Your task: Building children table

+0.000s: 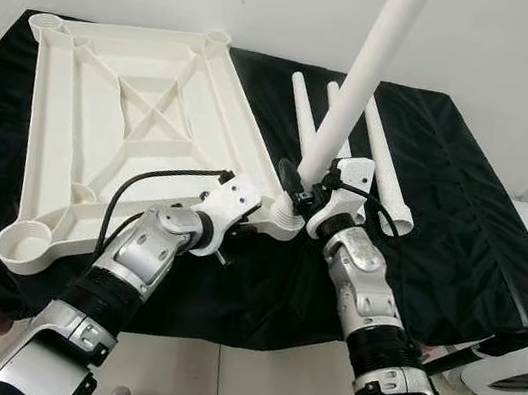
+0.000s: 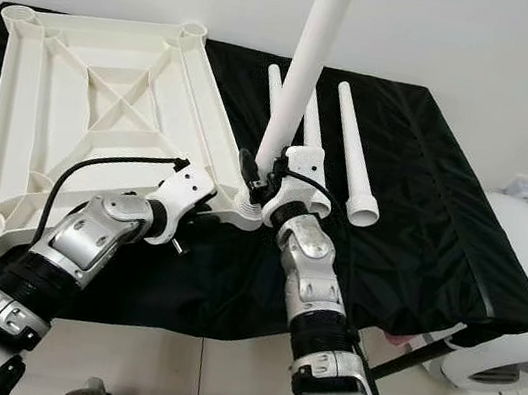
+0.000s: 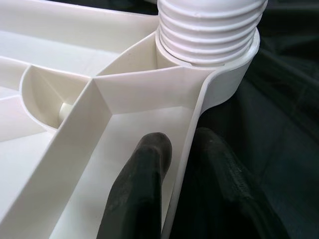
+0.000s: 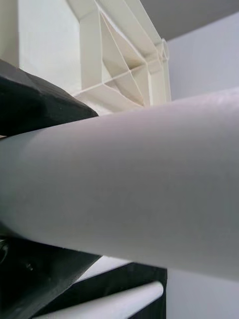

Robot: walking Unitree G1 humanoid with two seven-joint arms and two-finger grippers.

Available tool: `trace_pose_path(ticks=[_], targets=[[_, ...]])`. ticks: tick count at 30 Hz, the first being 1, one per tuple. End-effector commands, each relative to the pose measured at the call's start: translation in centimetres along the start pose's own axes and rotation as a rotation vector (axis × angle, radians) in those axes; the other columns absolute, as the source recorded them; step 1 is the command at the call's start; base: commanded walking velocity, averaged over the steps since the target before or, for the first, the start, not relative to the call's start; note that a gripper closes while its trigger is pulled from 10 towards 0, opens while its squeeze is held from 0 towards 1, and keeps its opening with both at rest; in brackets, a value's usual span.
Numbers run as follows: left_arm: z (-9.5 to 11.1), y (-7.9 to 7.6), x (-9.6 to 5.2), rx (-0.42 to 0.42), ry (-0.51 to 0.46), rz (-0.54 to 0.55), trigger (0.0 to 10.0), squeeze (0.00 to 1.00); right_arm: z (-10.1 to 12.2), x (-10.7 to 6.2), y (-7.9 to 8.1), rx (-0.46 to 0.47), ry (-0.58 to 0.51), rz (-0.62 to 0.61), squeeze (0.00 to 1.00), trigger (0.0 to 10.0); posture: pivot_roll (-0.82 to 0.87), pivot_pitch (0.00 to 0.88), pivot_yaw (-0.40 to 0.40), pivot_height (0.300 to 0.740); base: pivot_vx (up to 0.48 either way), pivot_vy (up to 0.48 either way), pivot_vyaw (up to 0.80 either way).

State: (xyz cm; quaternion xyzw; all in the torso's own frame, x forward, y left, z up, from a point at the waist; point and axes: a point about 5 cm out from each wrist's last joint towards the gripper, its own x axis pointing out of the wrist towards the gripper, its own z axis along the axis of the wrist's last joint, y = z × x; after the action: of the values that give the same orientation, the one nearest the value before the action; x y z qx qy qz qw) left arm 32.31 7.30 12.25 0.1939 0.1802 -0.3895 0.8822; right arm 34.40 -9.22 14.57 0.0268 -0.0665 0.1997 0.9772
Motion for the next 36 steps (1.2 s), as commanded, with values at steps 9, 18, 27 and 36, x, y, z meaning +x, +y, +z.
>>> trace_pose_path(ticks=[9, 18, 27, 36], targets=[[1.8, 0.1, -0.5, 0.04, -0.052, 0.04, 10.0, 0.0, -2.4, 0.0, -0.5, 0.022, 0.097, -0.222, 0.0, 10.0, 0.06, 0.042, -0.074, 0.74, 0.0, 0.0, 0.0], [2.0, 0.1, -0.6, 0.034, -0.058, 0.052, 10.0, 0.0, -2.3, 1.5, 0.9, 0.007, 0.097, -0.304, 0.0, 10.0, 0.06, 0.043, -0.078, 0.74, 0.0, 0.0, 0.0], [2.1, -0.1, -0.7, 0.029, -0.063, 0.058, 10.0, 0.0, -2.3, 3.4, 4.1, -0.002, 0.137, -0.247, 0.0, 10.0, 0.07, 0.051, -0.084, 0.74, 0.0, 0.0, 0.0], [1.9, -0.1, -0.8, 0.02, -0.063, 0.069, 10.0, 0.0, -2.5, 3.6, 5.6, 0.019, 0.136, -0.177, 0.0, 10.0, 0.07, 0.048, -0.094, 0.74, 0.0, 0.0, 0.0]])
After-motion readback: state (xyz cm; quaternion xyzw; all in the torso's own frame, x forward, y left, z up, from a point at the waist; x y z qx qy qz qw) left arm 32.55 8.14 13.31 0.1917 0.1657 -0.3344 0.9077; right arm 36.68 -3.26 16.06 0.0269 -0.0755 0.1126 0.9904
